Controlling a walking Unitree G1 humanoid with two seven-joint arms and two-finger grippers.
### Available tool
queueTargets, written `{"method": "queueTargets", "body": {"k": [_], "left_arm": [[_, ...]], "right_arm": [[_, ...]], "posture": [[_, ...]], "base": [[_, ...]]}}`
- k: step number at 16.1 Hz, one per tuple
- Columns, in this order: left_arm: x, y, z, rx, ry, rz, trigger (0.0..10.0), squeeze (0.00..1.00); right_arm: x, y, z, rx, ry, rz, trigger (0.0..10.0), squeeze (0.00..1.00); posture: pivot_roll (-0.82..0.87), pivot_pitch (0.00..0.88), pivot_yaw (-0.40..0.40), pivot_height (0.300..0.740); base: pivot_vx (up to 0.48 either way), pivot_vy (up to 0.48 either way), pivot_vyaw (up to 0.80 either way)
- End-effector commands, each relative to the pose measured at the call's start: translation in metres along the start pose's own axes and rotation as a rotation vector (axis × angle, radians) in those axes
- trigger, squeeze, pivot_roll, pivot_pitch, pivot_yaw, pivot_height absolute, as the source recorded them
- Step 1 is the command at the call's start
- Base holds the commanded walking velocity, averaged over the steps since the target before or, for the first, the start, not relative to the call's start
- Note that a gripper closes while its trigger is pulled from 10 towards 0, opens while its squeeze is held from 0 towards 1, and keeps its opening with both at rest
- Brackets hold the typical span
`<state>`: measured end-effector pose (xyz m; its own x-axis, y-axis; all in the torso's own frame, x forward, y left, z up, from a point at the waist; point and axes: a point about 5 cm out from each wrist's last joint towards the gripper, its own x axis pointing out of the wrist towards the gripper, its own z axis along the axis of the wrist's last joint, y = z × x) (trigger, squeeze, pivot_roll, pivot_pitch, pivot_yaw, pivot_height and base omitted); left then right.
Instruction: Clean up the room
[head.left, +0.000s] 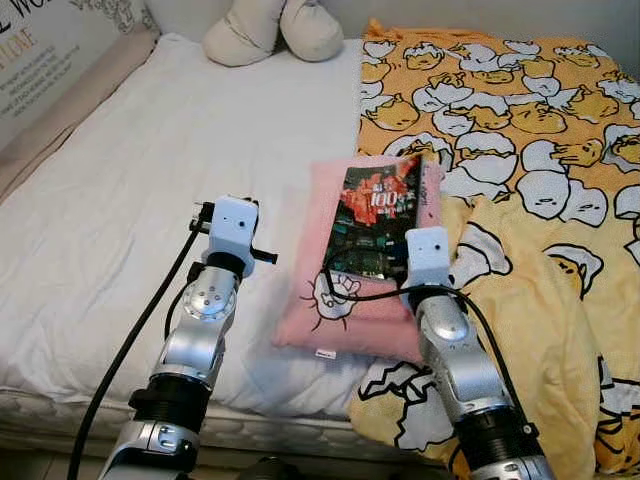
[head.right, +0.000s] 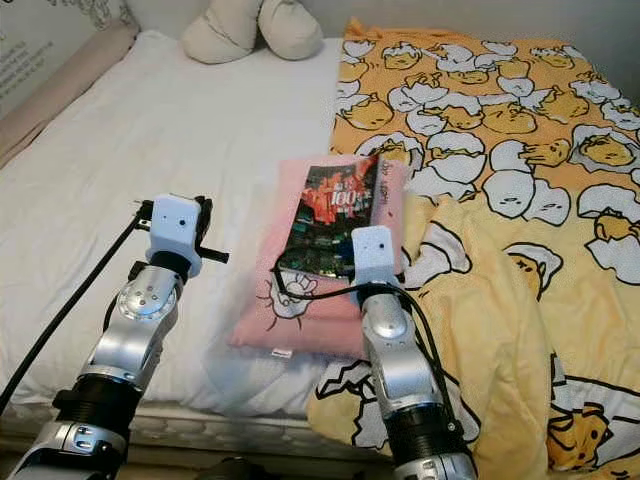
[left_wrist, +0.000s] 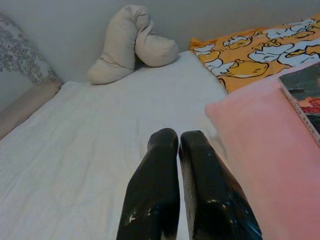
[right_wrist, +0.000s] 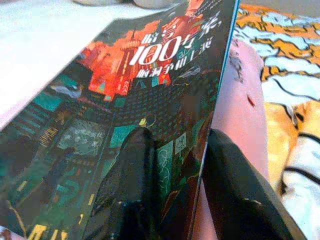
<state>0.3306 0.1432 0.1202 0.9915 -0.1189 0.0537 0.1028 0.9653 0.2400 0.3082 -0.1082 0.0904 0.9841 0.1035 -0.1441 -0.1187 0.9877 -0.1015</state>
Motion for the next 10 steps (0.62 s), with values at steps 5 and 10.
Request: {"method": "queueTargets", "body": {"k": [5, 10], "left_arm": [[0.0, 0.0, 0.003, 0.018, -0.022, 0.005, 10.0, 0.0], [-0.001, -0.002, 0.001, 0.005, -0.011, -0.003, 10.0, 0.0]], "right_arm": [[-0.001, 0.011, 0.012, -0.077, -0.076, 0.054, 0.0, 0.0], [0.0, -0.001, -0.005, 0.135, 0.031, 0.004, 0.0, 0.0]], "posture": [[-0.1, 0.0, 0.075, 0.736], [-0.11, 0.0, 0.076, 0.736]], "base": [[0.0, 0.0, 0.0], [0.0, 0.0, 0.0]]}}
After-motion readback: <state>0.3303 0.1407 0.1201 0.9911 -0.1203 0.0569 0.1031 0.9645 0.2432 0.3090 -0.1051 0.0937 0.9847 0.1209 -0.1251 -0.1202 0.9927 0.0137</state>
